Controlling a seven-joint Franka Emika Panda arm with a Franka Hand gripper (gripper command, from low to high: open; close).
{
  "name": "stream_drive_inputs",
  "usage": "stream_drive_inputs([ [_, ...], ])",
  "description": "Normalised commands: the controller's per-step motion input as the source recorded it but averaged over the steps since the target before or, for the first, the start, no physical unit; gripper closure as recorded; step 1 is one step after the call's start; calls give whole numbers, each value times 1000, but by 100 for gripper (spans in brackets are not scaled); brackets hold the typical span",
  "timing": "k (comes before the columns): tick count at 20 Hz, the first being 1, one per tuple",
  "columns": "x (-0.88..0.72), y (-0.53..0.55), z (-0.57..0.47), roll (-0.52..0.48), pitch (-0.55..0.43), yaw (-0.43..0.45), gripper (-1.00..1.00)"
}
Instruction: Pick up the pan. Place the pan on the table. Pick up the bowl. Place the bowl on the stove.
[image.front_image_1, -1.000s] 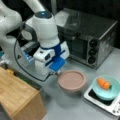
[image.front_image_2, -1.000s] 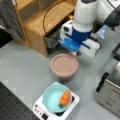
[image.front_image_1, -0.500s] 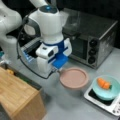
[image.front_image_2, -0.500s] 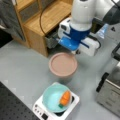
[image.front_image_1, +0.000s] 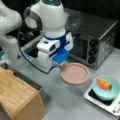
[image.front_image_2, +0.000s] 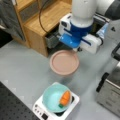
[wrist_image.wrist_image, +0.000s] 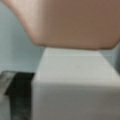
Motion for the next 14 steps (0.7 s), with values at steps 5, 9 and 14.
stream_drive_inputs([
  [5,195,16,299,154,174,-85,100],
  [9,237,-46,393,192,200,-101,100],
  [14,306,-109,404,202,202,-93,100],
])
